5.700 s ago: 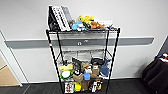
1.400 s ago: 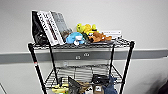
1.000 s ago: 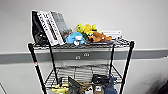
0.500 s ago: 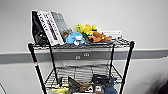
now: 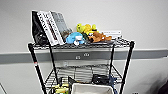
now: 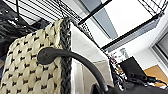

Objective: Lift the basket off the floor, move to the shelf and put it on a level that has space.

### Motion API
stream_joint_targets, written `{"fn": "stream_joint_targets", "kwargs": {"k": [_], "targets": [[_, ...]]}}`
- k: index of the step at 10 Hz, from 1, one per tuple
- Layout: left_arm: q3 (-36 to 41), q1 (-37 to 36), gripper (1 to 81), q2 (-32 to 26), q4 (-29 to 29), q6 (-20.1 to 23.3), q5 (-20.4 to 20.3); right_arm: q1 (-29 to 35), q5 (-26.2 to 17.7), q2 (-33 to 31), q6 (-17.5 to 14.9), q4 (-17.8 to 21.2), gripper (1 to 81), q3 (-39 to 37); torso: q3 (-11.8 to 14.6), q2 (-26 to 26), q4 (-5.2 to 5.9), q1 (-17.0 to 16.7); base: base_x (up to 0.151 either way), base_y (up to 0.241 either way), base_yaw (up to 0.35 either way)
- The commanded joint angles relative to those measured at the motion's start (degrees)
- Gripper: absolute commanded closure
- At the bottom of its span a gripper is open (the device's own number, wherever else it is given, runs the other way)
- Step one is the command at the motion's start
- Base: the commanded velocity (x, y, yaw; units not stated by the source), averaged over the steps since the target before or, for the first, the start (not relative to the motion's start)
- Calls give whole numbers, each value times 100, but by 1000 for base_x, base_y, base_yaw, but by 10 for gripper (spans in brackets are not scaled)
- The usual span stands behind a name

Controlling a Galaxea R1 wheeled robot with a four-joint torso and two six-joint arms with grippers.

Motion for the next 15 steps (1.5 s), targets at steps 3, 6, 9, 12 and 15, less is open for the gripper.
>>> {"fn": "stream_joint_targets", "kwargs": {"k": [3, 6, 9, 12, 15], "targets": [[362, -1300, 811, -202, 23, -169, 23, 1403, -124, -355, -24, 333, 811, 490, 0, 0, 0, 0, 0, 0, 0], [362, -1845, 811, -281, 23, -495, 75, 1930, -309, -338, -24, 658, 811, 482, 0, 0, 0, 0, 0, 0, 0], [335, -2346, 811, -299, 23, -767, 250, 2379, -467, -277, -24, 922, 811, 394, 0, 0, 0, 0, 0, 0, 0], [187, -2777, 811, -273, 31, -1005, 356, 2722, -626, -145, -15, 1133, 811, 236, 0, 0, 0, 0, 0, 0, 0], [-16, -3033, 811, -203, 40, -1163, 462, 2933, -626, -22, -6, 1256, 811, 43, 0, 0, 0, 0, 0, 0, 0]]}}
